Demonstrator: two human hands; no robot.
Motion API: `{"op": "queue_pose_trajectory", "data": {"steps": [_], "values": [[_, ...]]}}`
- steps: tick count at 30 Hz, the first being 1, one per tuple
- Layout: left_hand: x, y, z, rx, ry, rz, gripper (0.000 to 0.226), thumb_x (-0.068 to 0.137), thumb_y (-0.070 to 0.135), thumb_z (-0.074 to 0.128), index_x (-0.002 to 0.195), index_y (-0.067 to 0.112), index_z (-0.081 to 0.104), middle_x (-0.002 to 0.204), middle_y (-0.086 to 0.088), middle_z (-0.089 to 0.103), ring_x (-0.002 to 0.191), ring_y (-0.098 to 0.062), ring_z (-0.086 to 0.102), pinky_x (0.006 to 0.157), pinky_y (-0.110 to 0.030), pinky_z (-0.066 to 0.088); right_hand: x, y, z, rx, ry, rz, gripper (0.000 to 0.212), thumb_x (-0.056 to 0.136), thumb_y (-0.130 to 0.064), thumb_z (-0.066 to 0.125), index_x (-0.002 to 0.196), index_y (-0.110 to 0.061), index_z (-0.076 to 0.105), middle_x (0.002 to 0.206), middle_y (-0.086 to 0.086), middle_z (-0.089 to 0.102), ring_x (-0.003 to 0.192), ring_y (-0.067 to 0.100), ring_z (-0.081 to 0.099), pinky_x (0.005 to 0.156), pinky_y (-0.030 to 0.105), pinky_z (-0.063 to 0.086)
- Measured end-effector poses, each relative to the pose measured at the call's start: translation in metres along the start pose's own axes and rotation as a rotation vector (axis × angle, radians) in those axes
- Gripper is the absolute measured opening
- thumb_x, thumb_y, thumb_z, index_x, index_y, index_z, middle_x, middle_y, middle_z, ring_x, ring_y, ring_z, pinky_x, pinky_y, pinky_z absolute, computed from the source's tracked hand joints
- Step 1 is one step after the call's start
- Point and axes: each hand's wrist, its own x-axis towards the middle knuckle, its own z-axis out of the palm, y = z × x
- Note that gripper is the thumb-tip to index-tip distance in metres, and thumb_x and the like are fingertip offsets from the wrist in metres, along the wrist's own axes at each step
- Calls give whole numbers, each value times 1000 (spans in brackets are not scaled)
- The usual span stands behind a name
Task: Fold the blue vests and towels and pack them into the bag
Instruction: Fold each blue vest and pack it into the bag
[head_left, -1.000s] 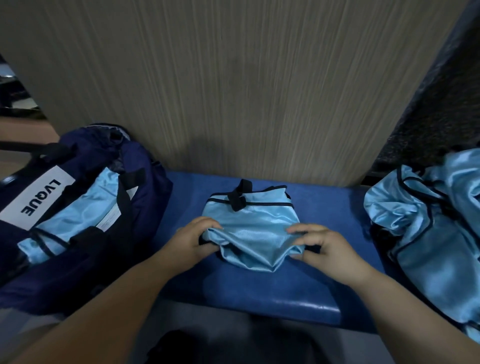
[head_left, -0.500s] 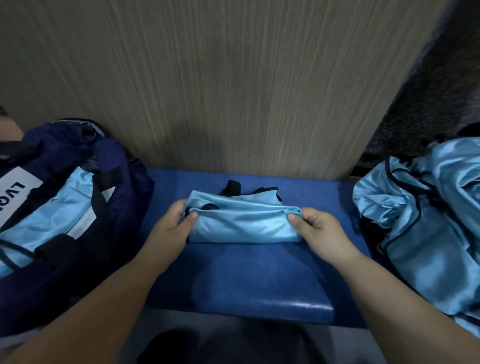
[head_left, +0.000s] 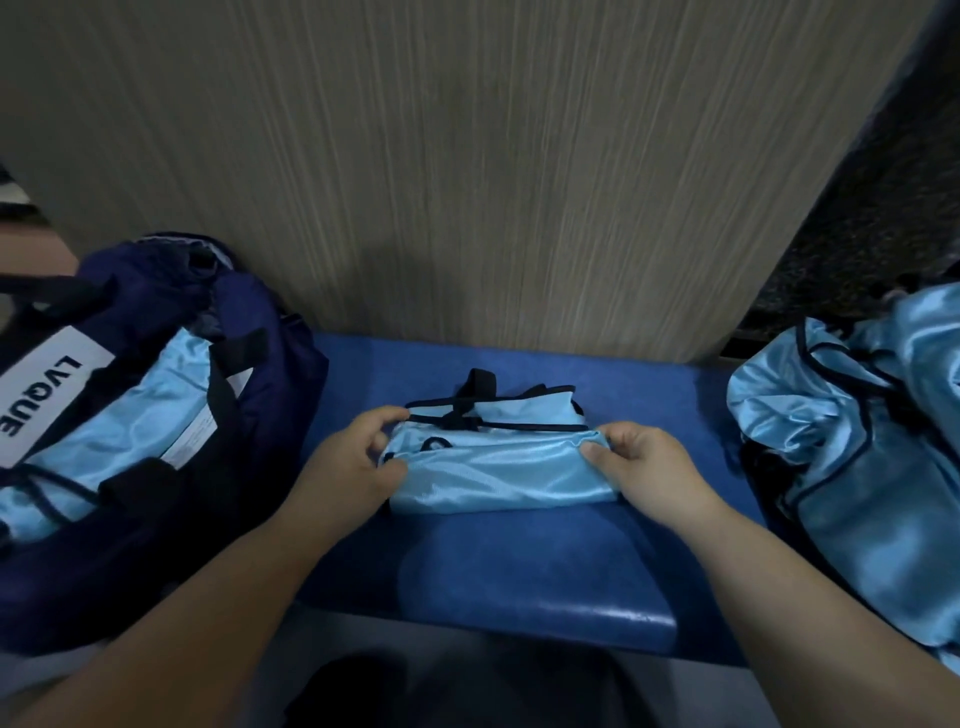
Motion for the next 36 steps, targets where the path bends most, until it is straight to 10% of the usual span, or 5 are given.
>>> {"op": "queue_pose_trajectory", "data": {"steps": [7, 12, 17, 25, 36], "values": [[-1, -3, -1, 226, -74, 66, 39, 69, 35, 52, 106, 44, 63, 93, 18, 60, 83, -3, 58, 78, -30, 49, -1, 4, 1, -292, 1, -90, 18, 90, -31, 64, 90, -31, 46, 53, -6, 52, 50, 6, 46, 55, 31, 39], [5, -10, -2, 223, 119, 356, 33, 73, 5, 74, 87, 31, 60, 94, 22, 50, 86, 1, 51, 76, -25, 44, -2, 3, 0, -436, 58, -259, 35, 84, -24, 71, 71, -32, 40, 70, -8, 49, 67, 8, 47, 58, 21, 35], [8, -16, -7, 250, -120, 345, 56, 83, -4, 58, 71, 51, 59, 92, 28, 64, 100, 7, 55, 90, -13, 42, 3, 12, -5, -378, -45, -332, 31, 82, -10, 71, 82, -39, 62, 85, -12, 57, 84, 3, 54, 76, 25, 47], [2, -14, -10, 357, -377, 295, 47, 56, 44, 49, 103, 49, 46, 119, 34, 40, 117, 2, 37, 99, -19, 30, 3, 14, -22, -308, -414, -191, 60, 64, -18, 76, 116, -43, 60, 121, -21, 43, 119, -4, 34, 99, 10, 28], [5, -6, 0, 71, -91, 144, 16, 94, 20, 56, 90, 35, 56, 83, 13, 61, 78, 0, 54, 66, -15, 38, 4, 14, -13, -197, 77, -479, 18, 81, -44, 60, 83, -32, 74, 97, -18, 64, 99, 2, 53, 87, 9, 36]]}}
